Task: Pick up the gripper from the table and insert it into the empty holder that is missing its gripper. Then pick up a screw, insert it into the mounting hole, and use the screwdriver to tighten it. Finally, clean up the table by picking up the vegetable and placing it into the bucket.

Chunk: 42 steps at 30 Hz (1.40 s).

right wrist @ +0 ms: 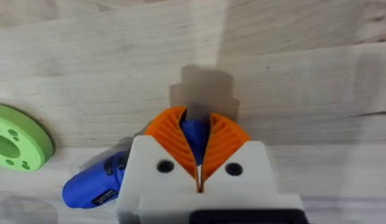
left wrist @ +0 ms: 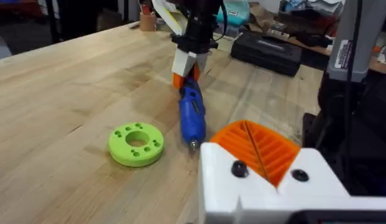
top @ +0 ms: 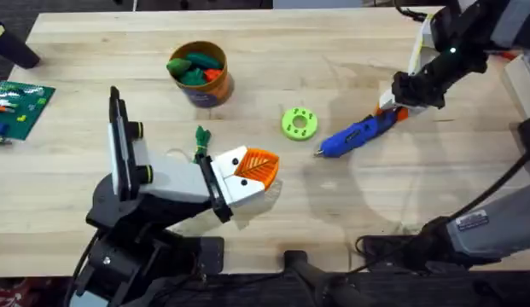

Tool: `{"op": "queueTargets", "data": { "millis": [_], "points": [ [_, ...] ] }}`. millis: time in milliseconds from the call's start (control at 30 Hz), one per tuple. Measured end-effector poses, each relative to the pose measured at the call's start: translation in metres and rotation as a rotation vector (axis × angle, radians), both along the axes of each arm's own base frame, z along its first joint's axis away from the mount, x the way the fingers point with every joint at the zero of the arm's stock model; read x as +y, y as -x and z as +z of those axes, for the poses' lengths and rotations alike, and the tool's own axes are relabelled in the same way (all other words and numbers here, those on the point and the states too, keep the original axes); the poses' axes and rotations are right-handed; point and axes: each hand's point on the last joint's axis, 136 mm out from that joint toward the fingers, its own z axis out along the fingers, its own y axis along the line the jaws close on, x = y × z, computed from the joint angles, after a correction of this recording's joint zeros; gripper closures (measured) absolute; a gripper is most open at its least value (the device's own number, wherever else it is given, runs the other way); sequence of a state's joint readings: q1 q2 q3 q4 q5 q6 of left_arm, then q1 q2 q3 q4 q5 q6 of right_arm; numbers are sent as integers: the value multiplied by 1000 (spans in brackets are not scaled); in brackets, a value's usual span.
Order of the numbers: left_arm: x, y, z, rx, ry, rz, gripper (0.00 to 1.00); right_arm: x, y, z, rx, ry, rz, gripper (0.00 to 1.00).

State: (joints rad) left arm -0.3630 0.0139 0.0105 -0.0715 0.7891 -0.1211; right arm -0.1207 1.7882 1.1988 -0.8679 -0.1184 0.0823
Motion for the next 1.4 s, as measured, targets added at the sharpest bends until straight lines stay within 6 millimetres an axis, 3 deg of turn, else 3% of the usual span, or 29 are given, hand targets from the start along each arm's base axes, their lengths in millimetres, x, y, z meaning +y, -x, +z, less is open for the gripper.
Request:
{"op": "queueTargets", "data": {
  "millis": [233, 267, 433, 467, 500, 633, 800, 867, 900, 933, 967, 1100, 1400],
  "points": [
    [0, 0, 0, 0, 0, 0, 985, -8, 0, -1, 4, 49, -4, 975],
    [0, 0, 0, 0, 0, 0, 985, -10, 0, -1, 4, 57, -5, 928],
    [0, 0, 0, 0, 0, 0, 985, -14, 0, -2, 4, 80, 1, 216],
    [0, 0, 0, 0, 0, 0, 985, -14, 0, -2, 4, 80, 3, 94],
    [0, 0, 0, 0, 0, 0, 985, -13, 1, -2, 5, 80, 6, 33],
    [0, 0, 0, 0, 0, 0, 985, -14, 4, -1, 20, 81, -16, 8],
    [0, 0, 0, 0, 0, 0, 985, -13, 21, 5, 104, 79, -138, 8],
    [0, 0, 0, 0, 0, 0, 985, -12, 26, 10, 125, 79, -221, 8],
    [0, 0, 0, 0, 0, 0, 985, -8, 38, 22, 171, 67, -400, 7],
    [0, 0, 0, 0, 0, 0, 985, -5, 41, 25, 186, 51, -454, 7],
    [0, 0, 0, 0, 0, 0, 985, 8, 39, 28, 212, -22, -577, 8],
    [0, 0, 0, 0, 0, 0, 985, 16, 31, 29, 216, -82, -708, 7],
    [0, 0, 0, 0, 0, 0, 985, 24, 23, 29, 226, -98, -881, 8]
  ]
}}
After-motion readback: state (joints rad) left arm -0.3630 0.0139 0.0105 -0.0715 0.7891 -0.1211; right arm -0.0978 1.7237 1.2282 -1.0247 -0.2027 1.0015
